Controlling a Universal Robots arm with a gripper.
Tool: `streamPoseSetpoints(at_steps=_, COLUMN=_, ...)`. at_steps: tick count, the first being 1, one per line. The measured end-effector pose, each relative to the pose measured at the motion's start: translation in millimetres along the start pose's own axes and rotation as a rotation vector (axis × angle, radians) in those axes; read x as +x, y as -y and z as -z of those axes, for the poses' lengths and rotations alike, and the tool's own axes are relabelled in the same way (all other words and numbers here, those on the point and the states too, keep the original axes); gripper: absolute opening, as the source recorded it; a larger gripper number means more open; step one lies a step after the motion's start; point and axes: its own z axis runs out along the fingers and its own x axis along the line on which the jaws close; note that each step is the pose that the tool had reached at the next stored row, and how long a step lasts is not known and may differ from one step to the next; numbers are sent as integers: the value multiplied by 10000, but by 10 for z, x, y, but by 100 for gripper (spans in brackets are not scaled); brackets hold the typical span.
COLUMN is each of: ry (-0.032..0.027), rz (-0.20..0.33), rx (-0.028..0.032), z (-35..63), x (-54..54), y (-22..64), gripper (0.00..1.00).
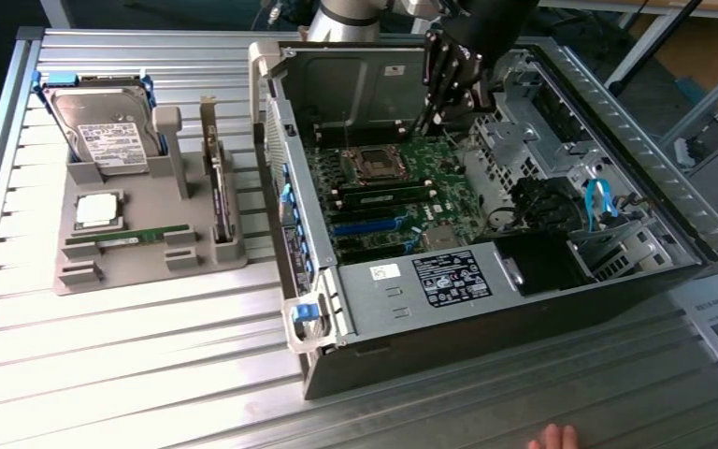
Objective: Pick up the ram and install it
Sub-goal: 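Press down the ram until it locks into place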
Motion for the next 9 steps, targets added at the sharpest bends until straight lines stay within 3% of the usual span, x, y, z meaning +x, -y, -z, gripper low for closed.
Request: streamPoseSetpoints(at_steps=9, ry=-1, rz=0, rx=0, z=0, x=0, y=0, gripper=17)
